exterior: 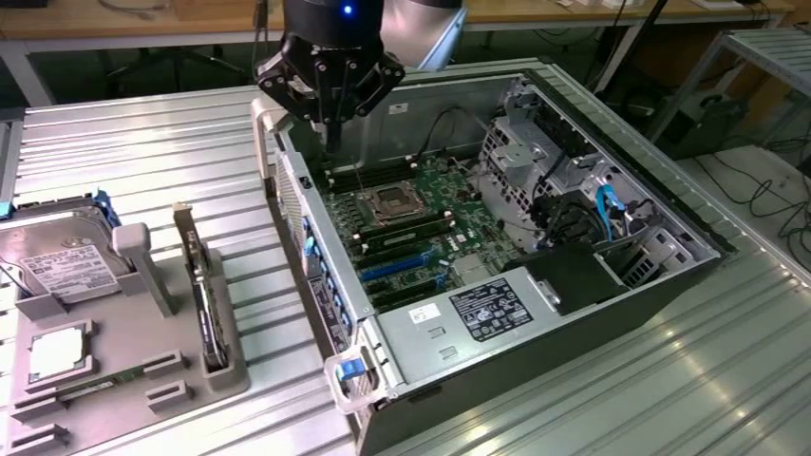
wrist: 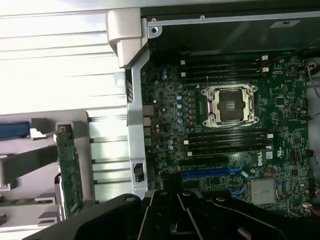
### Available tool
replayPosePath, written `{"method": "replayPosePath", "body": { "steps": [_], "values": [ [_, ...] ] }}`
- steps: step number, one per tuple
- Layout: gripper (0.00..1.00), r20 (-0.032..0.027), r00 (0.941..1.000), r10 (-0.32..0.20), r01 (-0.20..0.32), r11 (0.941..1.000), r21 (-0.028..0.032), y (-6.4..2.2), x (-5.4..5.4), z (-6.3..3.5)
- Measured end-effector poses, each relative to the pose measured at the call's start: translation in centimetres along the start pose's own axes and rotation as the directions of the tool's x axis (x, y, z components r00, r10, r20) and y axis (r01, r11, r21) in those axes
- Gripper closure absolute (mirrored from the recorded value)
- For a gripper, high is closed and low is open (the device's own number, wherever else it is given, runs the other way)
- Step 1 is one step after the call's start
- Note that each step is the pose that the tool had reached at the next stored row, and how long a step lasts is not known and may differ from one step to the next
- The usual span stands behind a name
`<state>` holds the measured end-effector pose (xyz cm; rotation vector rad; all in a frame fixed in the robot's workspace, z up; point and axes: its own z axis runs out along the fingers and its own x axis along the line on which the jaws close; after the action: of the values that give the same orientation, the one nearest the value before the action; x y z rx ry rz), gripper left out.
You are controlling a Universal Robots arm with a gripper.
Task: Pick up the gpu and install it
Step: 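Reach for the gpu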
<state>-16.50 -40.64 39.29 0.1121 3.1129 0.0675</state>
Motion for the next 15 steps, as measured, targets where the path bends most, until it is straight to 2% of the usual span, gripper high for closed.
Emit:
{"method": "replayPosePath", "body": {
  "steps": [15],
  "values": [
    [0.89,-0.0002,1.0000,-0.007,0.007,1.0000,-0.0003,-2.75,2.6,0.03]
  ]
}}
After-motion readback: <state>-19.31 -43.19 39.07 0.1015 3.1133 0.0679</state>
